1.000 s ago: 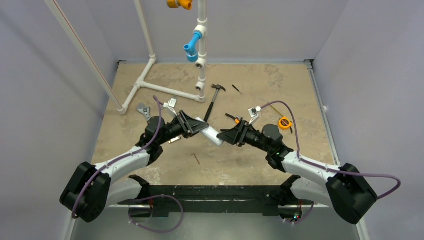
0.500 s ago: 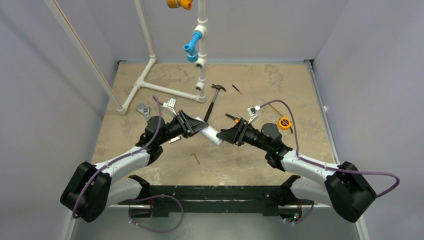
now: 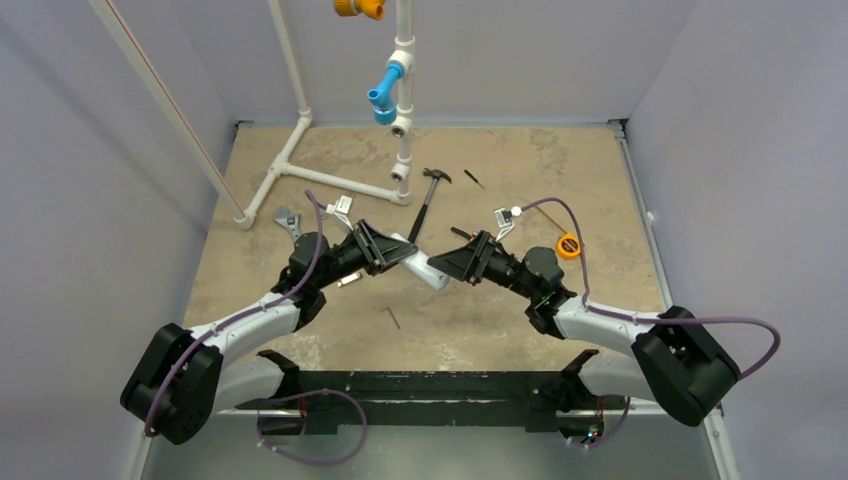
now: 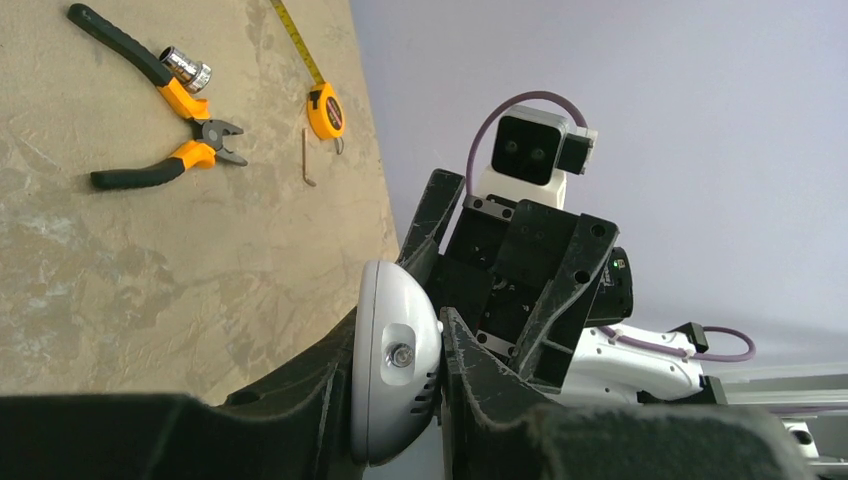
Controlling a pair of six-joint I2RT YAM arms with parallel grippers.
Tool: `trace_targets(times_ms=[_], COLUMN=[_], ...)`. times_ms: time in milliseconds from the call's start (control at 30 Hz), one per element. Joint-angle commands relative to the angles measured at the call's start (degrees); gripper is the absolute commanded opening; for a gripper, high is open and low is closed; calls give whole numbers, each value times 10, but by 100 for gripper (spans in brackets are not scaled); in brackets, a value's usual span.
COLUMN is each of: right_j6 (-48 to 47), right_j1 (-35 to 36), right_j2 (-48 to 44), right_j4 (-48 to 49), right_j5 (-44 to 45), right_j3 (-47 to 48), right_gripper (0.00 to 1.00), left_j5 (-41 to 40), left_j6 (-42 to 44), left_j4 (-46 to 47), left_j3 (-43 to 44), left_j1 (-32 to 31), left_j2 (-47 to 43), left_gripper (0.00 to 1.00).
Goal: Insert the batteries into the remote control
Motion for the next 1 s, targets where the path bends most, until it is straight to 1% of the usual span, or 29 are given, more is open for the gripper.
trace_targets(times_ms=[0, 67, 200, 400, 767, 967], right_j6=[46, 56, 67, 70, 80, 83], right_j1=[-2, -2, -2, -1, -1, -1], right_j2=[32, 46, 62, 65, 82, 83], right_j4=[115, 137, 163, 155, 174, 179], right_j5=[-22, -28, -34, -40, -51, -57], right_j3=[-6, -8, -11, -9, -17, -17], right_gripper=[64, 62, 61, 59, 57, 52], left_j5=[8, 7, 5, 3, 6, 6], left_j6=[-3, -5, -4, -4, -8, -6], left_j4=[43, 44, 45, 47, 62, 64], left_j3=[10, 10, 10, 11, 13, 16], left_j1=[1, 2, 2, 2, 2, 2], left_j2=[-4, -4, -5, -5, -4, 0], left_gripper=[0, 0, 0, 0, 0, 0])
